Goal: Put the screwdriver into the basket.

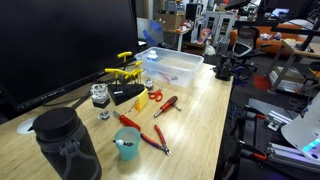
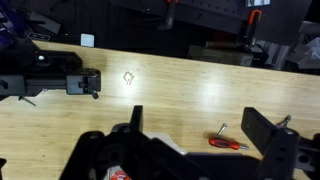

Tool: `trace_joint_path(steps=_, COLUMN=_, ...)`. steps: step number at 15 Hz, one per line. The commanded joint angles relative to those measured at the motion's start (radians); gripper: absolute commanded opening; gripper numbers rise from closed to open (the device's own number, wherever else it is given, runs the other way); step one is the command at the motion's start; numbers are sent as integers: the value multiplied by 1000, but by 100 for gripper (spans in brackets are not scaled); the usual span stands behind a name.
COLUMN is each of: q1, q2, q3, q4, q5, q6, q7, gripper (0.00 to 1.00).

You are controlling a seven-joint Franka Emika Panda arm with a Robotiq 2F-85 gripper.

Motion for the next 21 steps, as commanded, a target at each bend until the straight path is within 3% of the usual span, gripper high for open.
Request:
trace_joint_path(steps=1, q1=-13, q2=4, q3=10, q4=2, q5=7, q6=-1, q7=-7, gripper=100)
trace_joint_path(steps=17, q1=-13, q2=4, q3=10, q4=2, q5=7, q6=-1, q7=-7, gripper=100)
trace_joint_path(steps=21, q1=32, q2=44, q3=18, q4=9, q5=35, q6=17, q7=-38, gripper=100)
